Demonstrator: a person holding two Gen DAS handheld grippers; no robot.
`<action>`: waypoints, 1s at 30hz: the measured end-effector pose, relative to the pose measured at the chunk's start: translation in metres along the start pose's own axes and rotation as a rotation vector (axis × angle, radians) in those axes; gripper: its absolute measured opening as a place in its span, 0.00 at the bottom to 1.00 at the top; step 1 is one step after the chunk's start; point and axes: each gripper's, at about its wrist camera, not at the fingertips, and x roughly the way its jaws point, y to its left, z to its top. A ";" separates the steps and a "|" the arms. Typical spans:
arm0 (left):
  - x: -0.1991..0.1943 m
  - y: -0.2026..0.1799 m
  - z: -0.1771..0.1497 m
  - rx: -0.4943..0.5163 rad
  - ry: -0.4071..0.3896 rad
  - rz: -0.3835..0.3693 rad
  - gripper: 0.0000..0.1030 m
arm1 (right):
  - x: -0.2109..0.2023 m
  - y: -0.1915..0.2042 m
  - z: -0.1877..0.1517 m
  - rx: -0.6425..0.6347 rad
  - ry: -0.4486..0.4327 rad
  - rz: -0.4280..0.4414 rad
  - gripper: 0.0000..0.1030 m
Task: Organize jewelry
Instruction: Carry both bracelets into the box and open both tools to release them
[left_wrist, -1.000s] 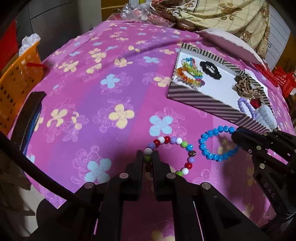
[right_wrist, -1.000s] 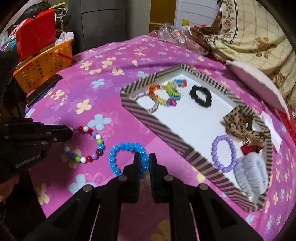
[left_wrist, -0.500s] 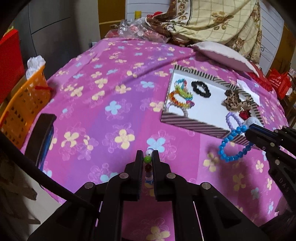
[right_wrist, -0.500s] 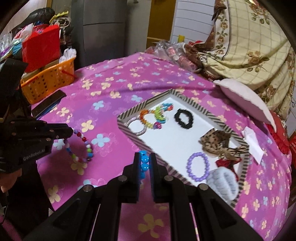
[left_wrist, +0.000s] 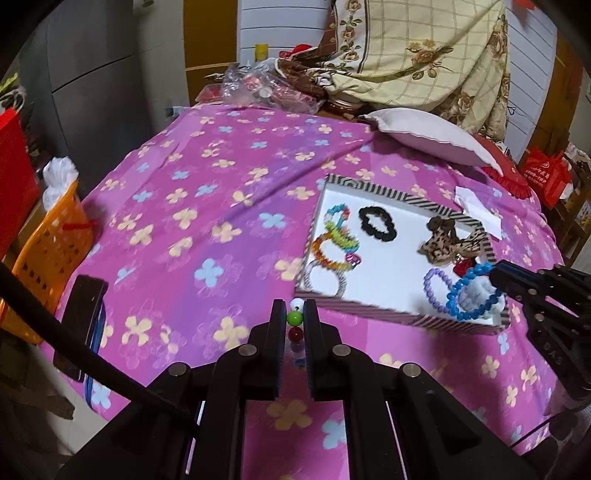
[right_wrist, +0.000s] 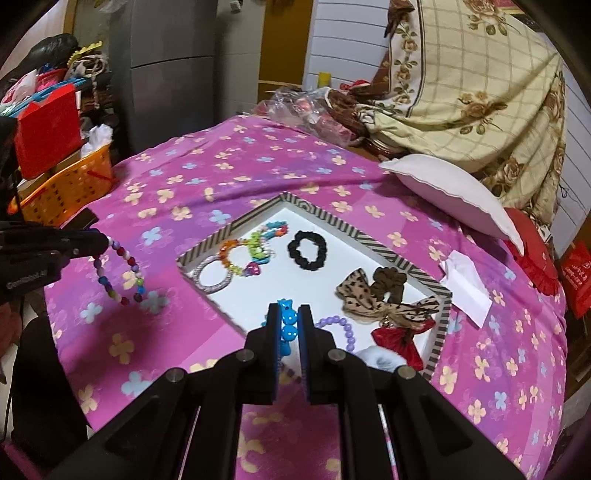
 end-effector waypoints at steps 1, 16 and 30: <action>0.001 -0.004 0.004 0.005 -0.001 -0.004 0.27 | 0.003 -0.002 0.002 0.004 0.003 0.000 0.08; 0.039 -0.080 0.036 0.053 0.037 -0.081 0.27 | 0.041 -0.038 0.012 0.067 0.049 -0.010 0.08; 0.108 -0.083 0.026 -0.008 0.154 -0.091 0.27 | 0.075 -0.049 0.018 0.095 0.083 0.021 0.08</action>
